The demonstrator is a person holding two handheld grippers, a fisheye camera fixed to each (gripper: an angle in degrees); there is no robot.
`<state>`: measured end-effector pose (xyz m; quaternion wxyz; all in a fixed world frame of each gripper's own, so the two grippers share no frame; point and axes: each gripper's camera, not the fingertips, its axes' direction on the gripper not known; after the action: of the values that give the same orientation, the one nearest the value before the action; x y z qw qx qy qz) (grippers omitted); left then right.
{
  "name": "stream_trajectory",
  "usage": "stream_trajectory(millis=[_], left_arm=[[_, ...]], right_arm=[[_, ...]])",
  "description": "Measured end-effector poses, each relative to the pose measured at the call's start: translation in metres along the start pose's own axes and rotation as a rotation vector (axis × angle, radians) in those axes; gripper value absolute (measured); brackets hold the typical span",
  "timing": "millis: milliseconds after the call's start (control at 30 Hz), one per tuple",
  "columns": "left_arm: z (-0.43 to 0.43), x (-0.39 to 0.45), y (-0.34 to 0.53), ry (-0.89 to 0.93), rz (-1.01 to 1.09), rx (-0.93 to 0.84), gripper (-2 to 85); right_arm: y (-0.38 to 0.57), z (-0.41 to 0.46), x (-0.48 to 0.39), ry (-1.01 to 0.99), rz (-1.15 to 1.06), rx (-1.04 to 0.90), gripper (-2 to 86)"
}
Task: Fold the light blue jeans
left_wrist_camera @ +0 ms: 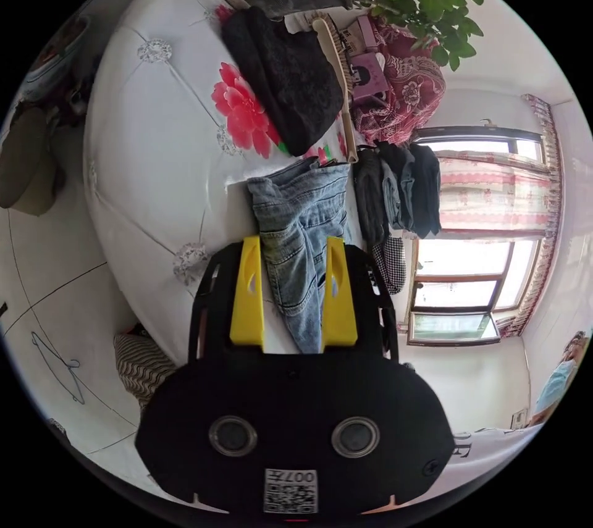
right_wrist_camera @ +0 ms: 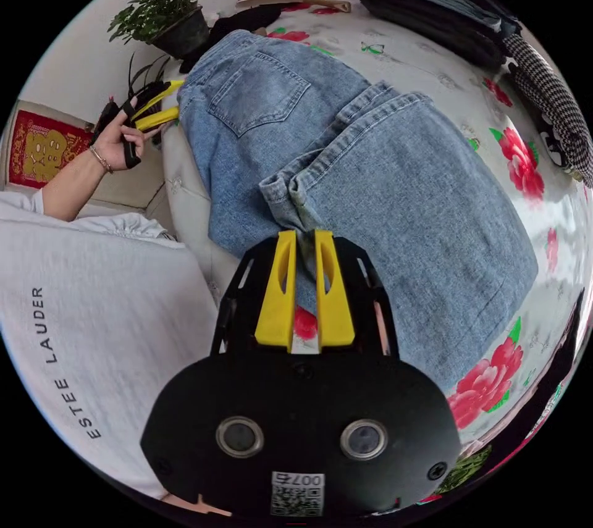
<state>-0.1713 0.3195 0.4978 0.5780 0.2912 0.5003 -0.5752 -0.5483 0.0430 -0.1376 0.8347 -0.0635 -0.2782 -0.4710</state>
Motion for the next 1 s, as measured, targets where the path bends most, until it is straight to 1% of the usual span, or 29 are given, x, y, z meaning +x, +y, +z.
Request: stream_trajectory(millis=[167, 267, 333, 433, 500, 533, 600, 633, 700, 733, 767, 800, 833, 867, 900, 1000], left_arm=[[0.006, -0.019, -0.004, 0.016, -0.059, 0.007, 8.3], [0.002, -0.016, -0.004, 0.036, -0.044, 0.014, 6.7], [-0.003, 0.0, -0.002, 0.071, 0.012, 0.023, 6.4], [-0.012, 0.061, -0.001, 0.123, 0.224, -0.007, 6.1], [-0.004, 0.132, 0.007, 0.143, 0.455, -0.073, 5.8], [0.001, 0.152, 0.011, 0.151, 0.514, -0.096, 5.7], [0.027, 0.229, 0.038, 0.201, 0.741, -0.192, 5.4], [0.036, 0.247, 0.048, 0.222, 0.794, -0.217, 5.4], [0.077, 0.31, 0.099, 0.321, 0.976, -0.368, 5.3], [0.09, 0.323, 0.115, 0.345, 1.02, -0.415, 5.3], [0.117, 0.341, 0.149, 0.391, 1.09, -0.515, 5.6], [0.147, 0.351, 0.183, 0.431, 1.135, -0.625, 6.1], [0.162, 0.352, 0.2, 0.443, 1.159, -0.683, 6.6], [0.192, 0.351, 0.231, 0.402, 1.198, -0.787, 7.9], [0.217, 0.346, 0.252, 0.312, 1.203, -0.866, 9.4], [0.226, 0.328, 0.259, 0.28, 1.178, -0.944, 9.8]], right_arm=[[-0.004, -0.011, 0.007, 0.002, -0.006, -0.036, 1.3], [-0.002, -0.007, 0.003, -0.025, -0.019, -0.063, 0.2], [0.008, -0.01, 0.002, -0.016, 0.009, -0.032, 0.0], [0.038, -0.032, 0.004, -0.016, 0.076, 0.071, -0.2], [0.071, -0.053, 0.016, -0.019, 0.159, 0.155, -0.2], [0.079, -0.057, 0.02, -0.022, 0.185, 0.169, -0.2], [0.117, -0.073, 0.042, -0.026, 0.308, 0.231, -0.2], [0.128, -0.076, 0.048, -0.025, 0.34, 0.251, -0.2], [0.171, -0.086, 0.074, -0.042, 0.478, 0.317, -0.1], [0.182, -0.088, 0.081, -0.046, 0.515, 0.334, -0.1], [0.204, -0.089, 0.093, -0.053, 0.587, 0.368, 0.0], [0.226, -0.088, 0.105, -0.063, 0.662, 0.396, 0.1], [0.237, -0.088, 0.111, -0.068, 0.7, 0.409, 0.2], [0.258, -0.086, 0.121, -0.08, 0.77, 0.438, 0.6], [0.279, -0.085, 0.13, -0.103, 0.832, 0.472, 1.2], [0.324, -0.082, 0.147, -0.181, 0.924, 0.558, 3.5]])
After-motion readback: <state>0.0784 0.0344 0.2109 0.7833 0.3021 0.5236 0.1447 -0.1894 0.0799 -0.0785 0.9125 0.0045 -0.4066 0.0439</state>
